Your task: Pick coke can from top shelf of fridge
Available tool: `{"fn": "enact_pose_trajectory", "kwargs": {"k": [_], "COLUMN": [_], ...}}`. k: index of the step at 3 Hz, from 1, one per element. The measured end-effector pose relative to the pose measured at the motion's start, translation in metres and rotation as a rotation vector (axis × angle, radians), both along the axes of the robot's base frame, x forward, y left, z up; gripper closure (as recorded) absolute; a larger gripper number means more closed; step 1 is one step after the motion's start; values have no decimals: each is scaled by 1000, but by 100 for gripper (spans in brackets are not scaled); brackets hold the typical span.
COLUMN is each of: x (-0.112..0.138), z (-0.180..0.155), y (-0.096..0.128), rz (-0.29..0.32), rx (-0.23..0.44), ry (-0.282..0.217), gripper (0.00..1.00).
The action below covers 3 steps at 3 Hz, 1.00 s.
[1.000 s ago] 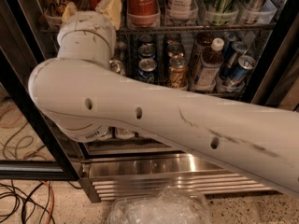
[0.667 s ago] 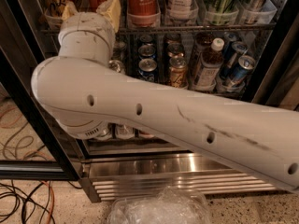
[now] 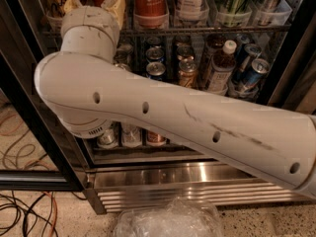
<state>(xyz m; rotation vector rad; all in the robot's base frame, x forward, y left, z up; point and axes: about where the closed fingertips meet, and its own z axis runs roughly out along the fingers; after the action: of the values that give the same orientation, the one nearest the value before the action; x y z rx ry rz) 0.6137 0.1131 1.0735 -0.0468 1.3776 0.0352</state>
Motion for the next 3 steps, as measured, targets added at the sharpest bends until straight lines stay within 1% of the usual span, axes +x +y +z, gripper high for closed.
{"fn": "enact_pose_trajectory", "kwargs": {"k": [1, 3], "x": [5, 21], "z": [-1, -19], "y": [-1, -7], "rz": [-3, -25], "rx": [25, 18], "ry": [6, 47], "gripper": [34, 34]}}
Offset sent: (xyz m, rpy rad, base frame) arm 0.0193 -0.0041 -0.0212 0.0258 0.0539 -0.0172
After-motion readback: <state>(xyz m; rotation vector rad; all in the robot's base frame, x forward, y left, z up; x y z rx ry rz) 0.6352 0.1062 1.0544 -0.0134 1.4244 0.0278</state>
